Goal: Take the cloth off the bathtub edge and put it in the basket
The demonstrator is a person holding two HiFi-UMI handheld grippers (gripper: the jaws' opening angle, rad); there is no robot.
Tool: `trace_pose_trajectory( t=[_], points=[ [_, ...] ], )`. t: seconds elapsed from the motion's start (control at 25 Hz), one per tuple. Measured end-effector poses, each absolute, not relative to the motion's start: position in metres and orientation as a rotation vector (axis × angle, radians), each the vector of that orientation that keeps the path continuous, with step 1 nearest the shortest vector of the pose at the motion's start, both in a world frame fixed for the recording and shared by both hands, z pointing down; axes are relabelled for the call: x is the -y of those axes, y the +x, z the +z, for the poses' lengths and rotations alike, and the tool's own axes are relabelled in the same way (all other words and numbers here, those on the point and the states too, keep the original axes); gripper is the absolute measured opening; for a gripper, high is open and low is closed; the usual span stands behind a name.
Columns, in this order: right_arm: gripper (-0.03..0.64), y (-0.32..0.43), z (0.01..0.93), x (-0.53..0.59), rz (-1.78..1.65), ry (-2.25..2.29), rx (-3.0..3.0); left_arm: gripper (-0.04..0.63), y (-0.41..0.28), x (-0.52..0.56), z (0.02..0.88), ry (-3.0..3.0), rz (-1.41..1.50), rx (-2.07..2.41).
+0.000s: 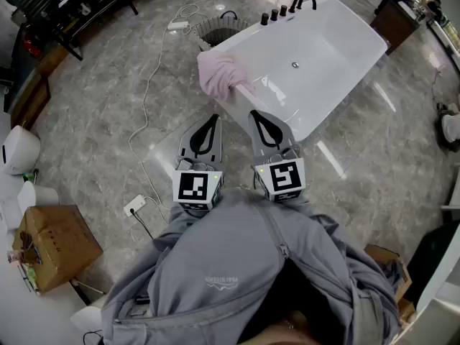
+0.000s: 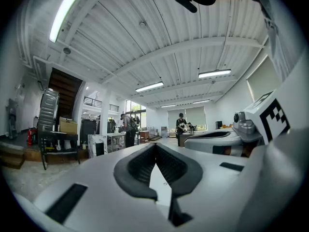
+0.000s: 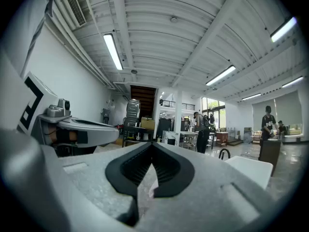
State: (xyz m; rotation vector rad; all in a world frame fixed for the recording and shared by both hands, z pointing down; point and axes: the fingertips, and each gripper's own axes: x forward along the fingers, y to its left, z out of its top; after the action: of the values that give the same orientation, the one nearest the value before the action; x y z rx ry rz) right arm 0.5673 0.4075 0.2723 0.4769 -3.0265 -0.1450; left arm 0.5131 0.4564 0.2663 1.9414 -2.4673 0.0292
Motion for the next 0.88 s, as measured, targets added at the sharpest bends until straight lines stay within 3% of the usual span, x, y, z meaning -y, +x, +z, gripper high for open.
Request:
trace_pose_trajectory(
  t=[0.88],
  points=[
    [0.005,0.559,0.283,-0.374,-0.126,0.361,3.075,0.006,0.515,-0.415,0.284,1.883,0.066,2.496]
  ],
)
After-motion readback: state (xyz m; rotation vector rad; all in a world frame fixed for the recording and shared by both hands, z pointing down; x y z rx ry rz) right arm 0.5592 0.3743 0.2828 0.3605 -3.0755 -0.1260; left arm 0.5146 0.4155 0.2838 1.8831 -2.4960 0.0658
